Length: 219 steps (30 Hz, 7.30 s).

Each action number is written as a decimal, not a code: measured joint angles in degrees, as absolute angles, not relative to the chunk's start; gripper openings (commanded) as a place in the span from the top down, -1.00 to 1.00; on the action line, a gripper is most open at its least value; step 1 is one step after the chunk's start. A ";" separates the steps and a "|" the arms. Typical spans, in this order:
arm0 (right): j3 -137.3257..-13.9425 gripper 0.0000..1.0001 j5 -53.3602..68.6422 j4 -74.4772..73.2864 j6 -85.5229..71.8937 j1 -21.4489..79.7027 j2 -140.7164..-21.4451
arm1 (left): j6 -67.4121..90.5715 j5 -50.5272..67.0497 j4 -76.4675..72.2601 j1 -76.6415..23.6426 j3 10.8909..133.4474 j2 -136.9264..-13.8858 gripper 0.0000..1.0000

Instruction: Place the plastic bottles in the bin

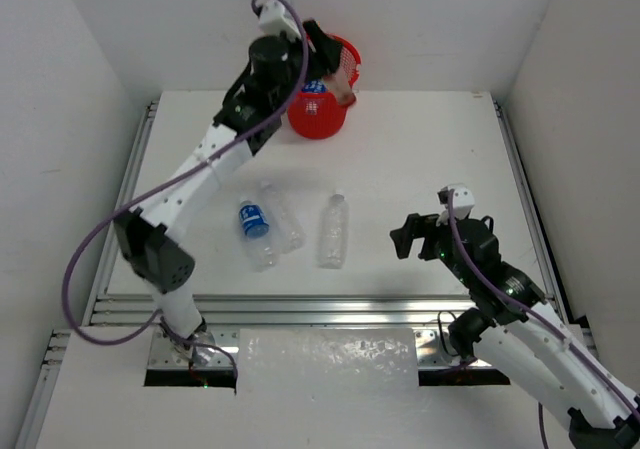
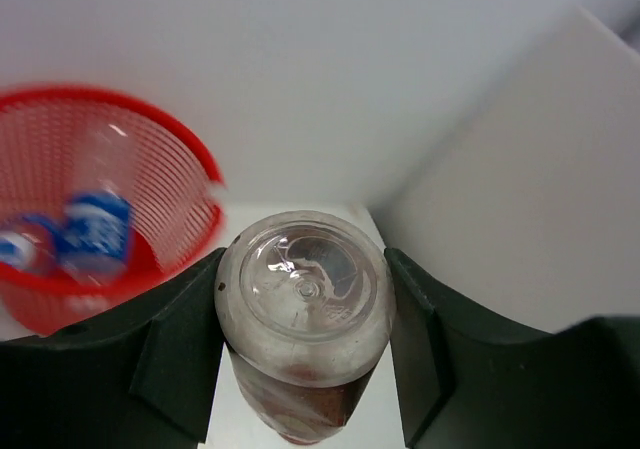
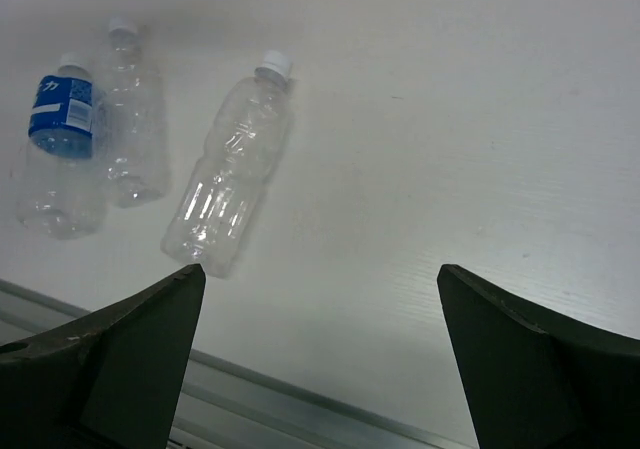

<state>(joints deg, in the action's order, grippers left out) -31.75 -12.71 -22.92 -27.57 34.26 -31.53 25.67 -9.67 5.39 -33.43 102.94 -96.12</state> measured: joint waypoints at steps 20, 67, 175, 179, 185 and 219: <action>-22.22 -0.98 -6.33 -25.76 -34.50 34.26 -26.30 | 23.29 -15.25 -4.21 -20.84 140.27 -139.46 -0.99; -23.22 1.00 -0.38 12.75 -28.62 49.89 -56.69 | 33.26 21.58 9.30 -29.52 38.92 -46.41 -0.99; -41.74 0.85 -3.81 6.48 -24.10 44.31 -74.54 | 34.76 24.12 3.55 -16.12 31.97 -38.79 -0.99; -37.17 0.88 7.62 8.88 -22.81 44.40 -63.33 | 38.30 29.69 -7.86 -20.43 31.48 -44.95 -0.99; -36.05 0.86 17.50 8.97 -21.15 44.71 -54.33 | 37.30 29.32 -16.34 -33.67 39.68 -53.23 -0.87; -22.44 -0.98 -15.20 -22.96 -30.06 44.38 -23.64 | 7.22 -12.60 -2.44 -21.08 141.71 -142.04 -0.99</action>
<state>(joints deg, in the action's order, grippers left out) -22.44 -15.20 -22.96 -30.06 44.38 -23.64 7.22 -12.60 -2.44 -21.08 141.71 -142.04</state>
